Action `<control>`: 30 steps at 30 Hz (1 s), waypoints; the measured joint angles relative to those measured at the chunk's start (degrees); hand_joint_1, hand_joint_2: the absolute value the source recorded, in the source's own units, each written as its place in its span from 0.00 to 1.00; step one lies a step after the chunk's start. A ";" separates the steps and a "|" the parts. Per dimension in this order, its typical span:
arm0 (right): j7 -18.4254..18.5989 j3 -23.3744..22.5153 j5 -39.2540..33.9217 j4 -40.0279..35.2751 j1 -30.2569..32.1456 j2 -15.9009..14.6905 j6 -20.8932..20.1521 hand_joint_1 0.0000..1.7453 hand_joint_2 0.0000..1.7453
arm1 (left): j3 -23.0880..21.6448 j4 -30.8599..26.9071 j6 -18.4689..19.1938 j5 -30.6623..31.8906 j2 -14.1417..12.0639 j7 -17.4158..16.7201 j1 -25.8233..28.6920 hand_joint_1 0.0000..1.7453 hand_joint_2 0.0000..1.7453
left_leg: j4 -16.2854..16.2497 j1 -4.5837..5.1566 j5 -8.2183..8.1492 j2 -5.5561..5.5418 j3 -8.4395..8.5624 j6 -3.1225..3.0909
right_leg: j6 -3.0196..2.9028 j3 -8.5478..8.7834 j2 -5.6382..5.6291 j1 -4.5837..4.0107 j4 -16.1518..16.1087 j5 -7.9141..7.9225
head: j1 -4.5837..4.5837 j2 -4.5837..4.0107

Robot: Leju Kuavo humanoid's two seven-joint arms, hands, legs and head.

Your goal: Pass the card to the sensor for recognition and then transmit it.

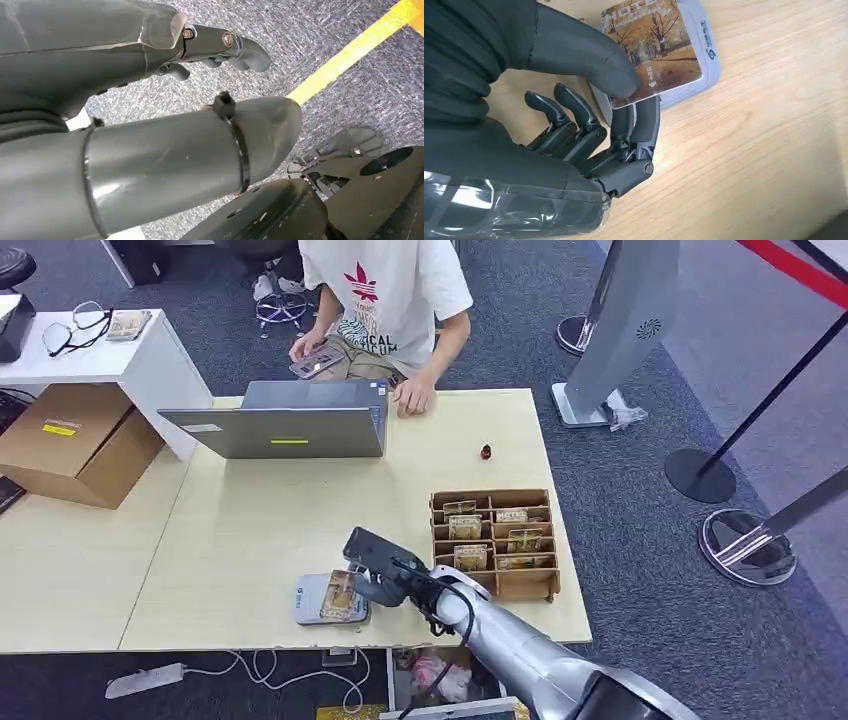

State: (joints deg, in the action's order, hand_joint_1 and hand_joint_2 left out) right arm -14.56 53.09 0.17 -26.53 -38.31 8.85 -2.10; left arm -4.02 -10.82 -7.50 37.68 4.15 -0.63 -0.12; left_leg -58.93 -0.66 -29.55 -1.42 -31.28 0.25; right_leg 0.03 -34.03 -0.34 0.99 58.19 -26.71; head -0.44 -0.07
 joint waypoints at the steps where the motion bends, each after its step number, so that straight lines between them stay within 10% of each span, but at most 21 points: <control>1: 0.02 0.04 0.00 0.09 -0.04 0.02 0.00 1.00 1.00 | 0.00 0.00 0.02 0.00 0.00 0.00 0.00 0.00 0.00 | 0.00 0.00 0.00 0.00 0.00 0.00 | 0.00 0.00 0.00 0.00 0.00 0.00 | -0.02 0.00; 30: 5.86 2.91 0.57 4.28 -3.88 2.82 -0.39 1.00 1.00 | 0.02 0.02 0.44 0.61 0.00 0.04 0.00 0.00 0.00 | 0.00 0.00 0.00 0.01 0.00 0.00 | 0.00 0.00 0.00 0.00 0.00 0.00 | -0.02 0.00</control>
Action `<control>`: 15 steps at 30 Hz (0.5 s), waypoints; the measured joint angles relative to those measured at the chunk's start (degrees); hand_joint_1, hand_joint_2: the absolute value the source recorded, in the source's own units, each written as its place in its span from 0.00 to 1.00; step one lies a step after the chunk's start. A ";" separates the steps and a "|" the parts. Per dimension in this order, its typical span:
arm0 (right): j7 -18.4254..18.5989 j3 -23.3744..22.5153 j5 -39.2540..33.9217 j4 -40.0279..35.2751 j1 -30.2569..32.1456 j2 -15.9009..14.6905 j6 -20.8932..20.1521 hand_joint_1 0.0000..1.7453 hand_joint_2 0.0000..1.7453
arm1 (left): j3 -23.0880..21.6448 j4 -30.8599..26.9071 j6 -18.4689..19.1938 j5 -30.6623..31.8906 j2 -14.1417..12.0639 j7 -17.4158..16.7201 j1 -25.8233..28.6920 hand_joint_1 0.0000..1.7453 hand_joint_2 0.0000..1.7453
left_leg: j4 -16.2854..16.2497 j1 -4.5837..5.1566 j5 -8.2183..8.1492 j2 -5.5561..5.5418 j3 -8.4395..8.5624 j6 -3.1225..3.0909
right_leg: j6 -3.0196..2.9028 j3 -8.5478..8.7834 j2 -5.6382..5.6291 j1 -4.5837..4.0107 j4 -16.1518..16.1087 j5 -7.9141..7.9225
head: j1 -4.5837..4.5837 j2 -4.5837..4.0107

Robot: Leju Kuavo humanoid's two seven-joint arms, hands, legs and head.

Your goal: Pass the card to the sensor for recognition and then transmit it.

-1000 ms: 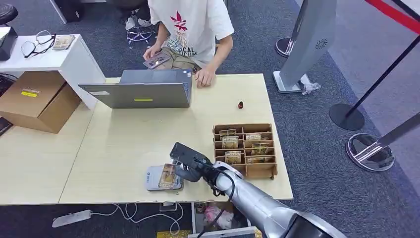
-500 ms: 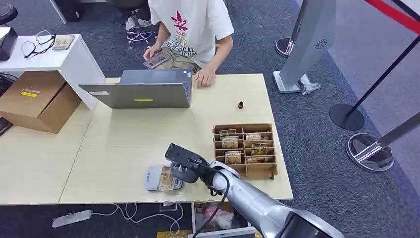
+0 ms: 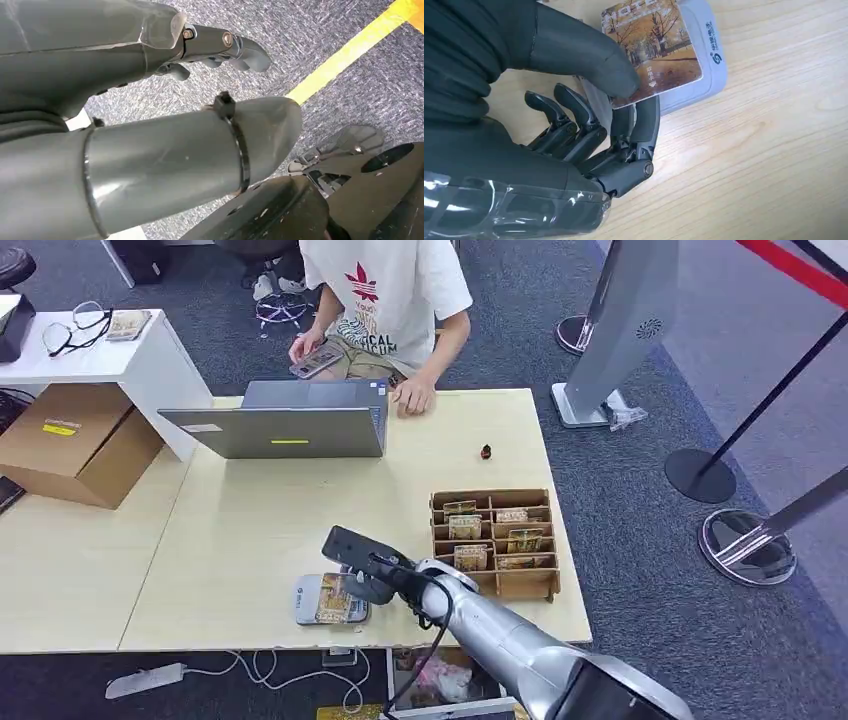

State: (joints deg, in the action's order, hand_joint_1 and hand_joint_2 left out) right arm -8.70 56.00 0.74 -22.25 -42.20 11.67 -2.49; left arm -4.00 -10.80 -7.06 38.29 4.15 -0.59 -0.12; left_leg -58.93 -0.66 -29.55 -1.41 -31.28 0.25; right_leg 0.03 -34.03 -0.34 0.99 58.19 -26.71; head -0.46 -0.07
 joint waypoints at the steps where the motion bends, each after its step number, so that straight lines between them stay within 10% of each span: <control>1: 0.39 0.09 0.31 0.11 -0.16 0.00 0.09 1.00 1.00 | 0.00 -0.02 0.02 0.09 0.00 0.06 0.01 0.00 0.00 | 0.00 0.00 0.00 0.00 0.00 0.00 | 0.00 0.00 0.00 0.00 0.00 0.00 | 0.02 0.00; 15: 5.23 3.67 4.50 3.32 -2.51 -0.20 1.53 1.00 1.00 | -0.02 -0.02 1.07 0.98 0.00 0.13 -0.01 0.00 0.00 | 0.00 0.00 0.00 0.01 0.02 0.00 | 0.00 0.00 -0.01 0.00 -0.01 0.00 | 0.02 0.00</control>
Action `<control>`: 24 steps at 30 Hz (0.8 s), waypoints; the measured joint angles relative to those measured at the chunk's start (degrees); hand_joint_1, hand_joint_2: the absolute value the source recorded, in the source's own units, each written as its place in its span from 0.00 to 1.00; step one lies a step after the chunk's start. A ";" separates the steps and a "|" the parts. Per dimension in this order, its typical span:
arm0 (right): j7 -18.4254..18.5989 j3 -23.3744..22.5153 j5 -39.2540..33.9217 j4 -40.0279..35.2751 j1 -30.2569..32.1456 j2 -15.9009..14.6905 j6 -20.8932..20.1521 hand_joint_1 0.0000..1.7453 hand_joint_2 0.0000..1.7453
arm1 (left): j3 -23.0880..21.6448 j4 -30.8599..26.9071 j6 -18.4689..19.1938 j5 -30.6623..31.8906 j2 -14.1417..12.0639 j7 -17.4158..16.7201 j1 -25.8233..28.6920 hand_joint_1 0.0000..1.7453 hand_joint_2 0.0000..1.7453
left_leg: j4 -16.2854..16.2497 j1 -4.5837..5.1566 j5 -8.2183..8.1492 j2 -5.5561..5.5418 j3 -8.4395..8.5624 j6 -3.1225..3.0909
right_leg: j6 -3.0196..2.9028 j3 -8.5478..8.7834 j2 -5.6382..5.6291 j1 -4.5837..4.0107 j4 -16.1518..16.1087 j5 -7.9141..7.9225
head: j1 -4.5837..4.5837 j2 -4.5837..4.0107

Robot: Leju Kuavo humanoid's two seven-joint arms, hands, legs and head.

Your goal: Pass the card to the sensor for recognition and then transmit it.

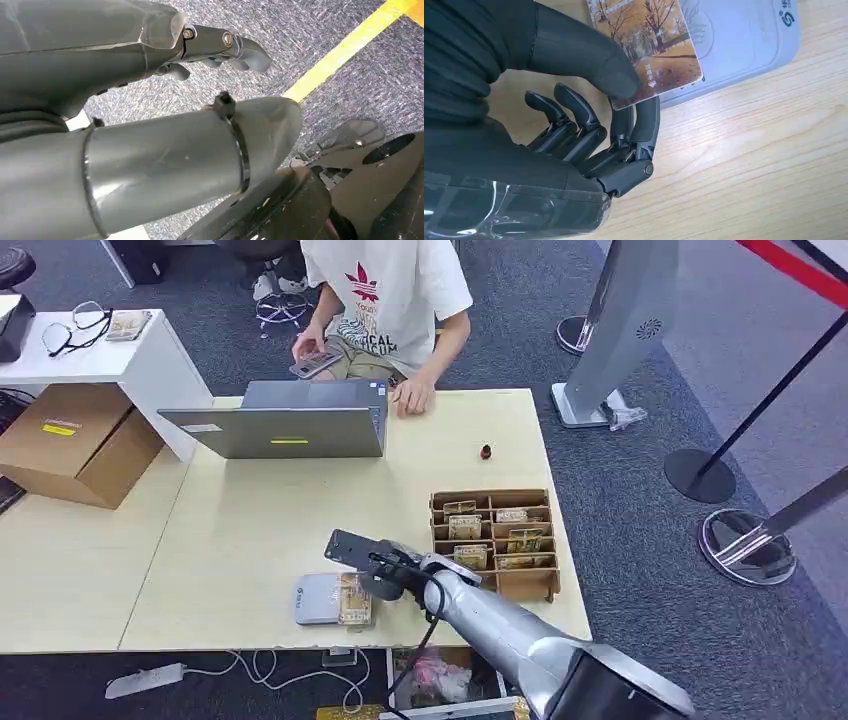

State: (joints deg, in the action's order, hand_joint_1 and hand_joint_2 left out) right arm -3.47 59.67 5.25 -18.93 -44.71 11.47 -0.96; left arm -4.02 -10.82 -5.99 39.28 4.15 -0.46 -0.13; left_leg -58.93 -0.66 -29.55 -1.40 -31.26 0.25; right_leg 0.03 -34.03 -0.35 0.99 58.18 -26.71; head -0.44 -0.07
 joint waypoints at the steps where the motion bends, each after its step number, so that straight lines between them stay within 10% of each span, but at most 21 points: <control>1: 0.28 0.22 0.28 0.11 -0.15 0.00 0.02 1.00 1.00 | 0.00 0.00 0.00 -0.02 0.00 0.00 0.00 0.00 0.00 | 0.00 0.00 0.00 0.00 0.00 0.00 | 0.00 0.00 0.00 0.00 0.00 0.00 | -0.02 0.00; 24: 3.10 1.83 2.47 1.42 -1.28 0.02 -0.88 1.00 1.00 | 0.02 0.00 0.68 -0.66 0.00 -0.24 -0.01 0.00 0.00 | 0.00 0.00 0.00 -0.01 0.00 0.00 | 0.00 0.01 0.00 0.00 0.00 0.00 | 0.00 0.00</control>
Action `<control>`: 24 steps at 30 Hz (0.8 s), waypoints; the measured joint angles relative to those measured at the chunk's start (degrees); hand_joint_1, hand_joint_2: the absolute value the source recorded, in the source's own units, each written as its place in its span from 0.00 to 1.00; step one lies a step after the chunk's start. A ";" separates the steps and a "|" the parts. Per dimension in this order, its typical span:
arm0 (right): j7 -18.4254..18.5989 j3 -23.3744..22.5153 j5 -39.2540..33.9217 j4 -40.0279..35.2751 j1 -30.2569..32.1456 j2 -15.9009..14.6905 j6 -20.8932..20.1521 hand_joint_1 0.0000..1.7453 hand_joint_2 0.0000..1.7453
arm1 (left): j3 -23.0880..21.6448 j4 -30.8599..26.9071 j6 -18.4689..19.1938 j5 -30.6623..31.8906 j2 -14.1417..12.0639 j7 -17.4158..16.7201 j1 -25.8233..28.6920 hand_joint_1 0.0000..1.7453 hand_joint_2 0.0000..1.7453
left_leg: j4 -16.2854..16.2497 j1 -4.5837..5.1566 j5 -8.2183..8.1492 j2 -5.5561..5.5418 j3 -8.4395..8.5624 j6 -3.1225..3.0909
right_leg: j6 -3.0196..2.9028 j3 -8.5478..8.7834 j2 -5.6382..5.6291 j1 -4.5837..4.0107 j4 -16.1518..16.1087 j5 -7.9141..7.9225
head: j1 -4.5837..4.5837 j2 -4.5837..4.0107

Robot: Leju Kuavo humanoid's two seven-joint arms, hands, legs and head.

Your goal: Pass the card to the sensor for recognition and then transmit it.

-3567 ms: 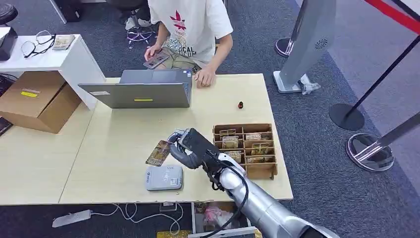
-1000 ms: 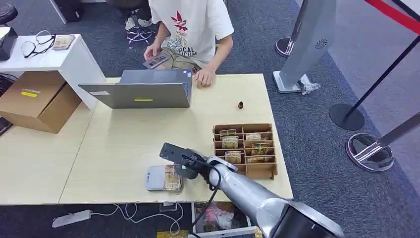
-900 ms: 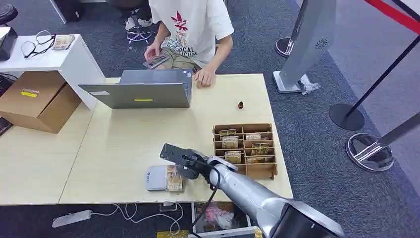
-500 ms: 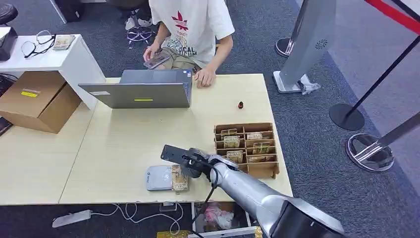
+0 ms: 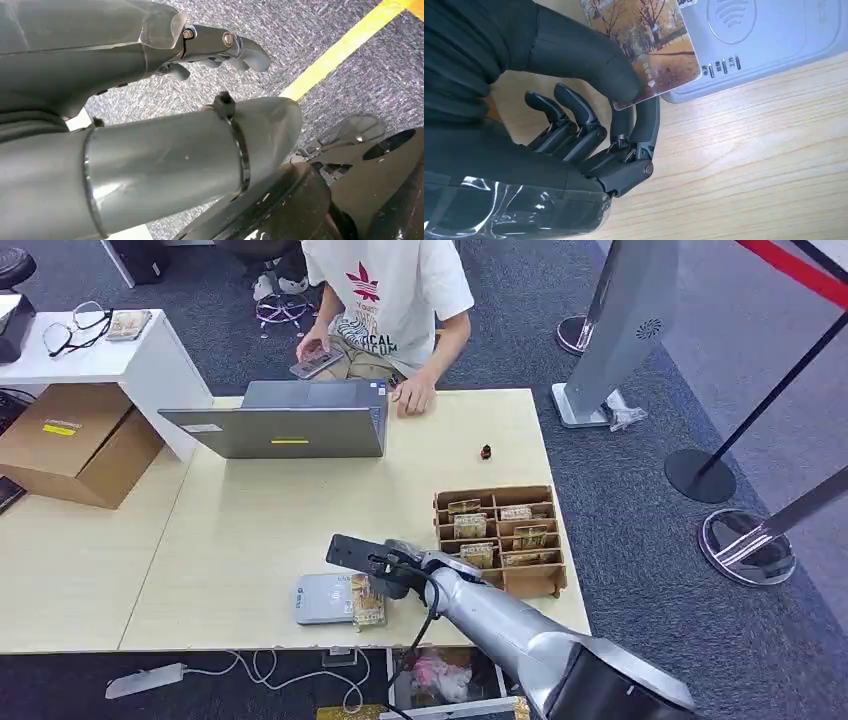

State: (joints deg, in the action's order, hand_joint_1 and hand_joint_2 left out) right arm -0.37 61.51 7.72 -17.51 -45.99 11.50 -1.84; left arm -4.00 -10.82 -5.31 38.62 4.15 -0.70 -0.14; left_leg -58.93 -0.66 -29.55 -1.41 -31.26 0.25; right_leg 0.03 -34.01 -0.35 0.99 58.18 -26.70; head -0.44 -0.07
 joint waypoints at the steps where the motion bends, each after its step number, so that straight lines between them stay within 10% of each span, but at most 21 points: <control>1: -0.07 0.00 -0.07 0.00 -0.01 0.00 -0.09 1.00 1.00 | 0.00 0.02 0.00 -0.11 0.00 0.00 0.00 0.00 0.00 | 0.00 0.00 0.00 0.00 0.00 0.00 | 0.00 0.00 0.00 0.00 0.00 0.00 | -0.02 0.00; 24: -6.21 -9.82 -10.95 -2.84 -4.93 -0.18 2.25 1.00 1.00 | 0.00 0.00 -0.72 0.11 0.02 -0.02 0.02 0.00 0.00 | -0.01 0.00 0.02 0.01 0.01 0.02 | 0.00 -0.01 -0.01 0.00 0.00 0.01 | 0.00 0.00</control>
State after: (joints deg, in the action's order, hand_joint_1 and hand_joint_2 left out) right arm -6.58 51.69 -3.24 -20.35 -50.92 11.32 0.42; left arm -4.00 -10.82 -6.03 38.73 4.17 -0.72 -0.12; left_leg -58.94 -0.66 -29.53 -1.40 -31.25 0.26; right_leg 0.02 -34.02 -0.35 0.99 58.18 -26.69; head -0.44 -0.07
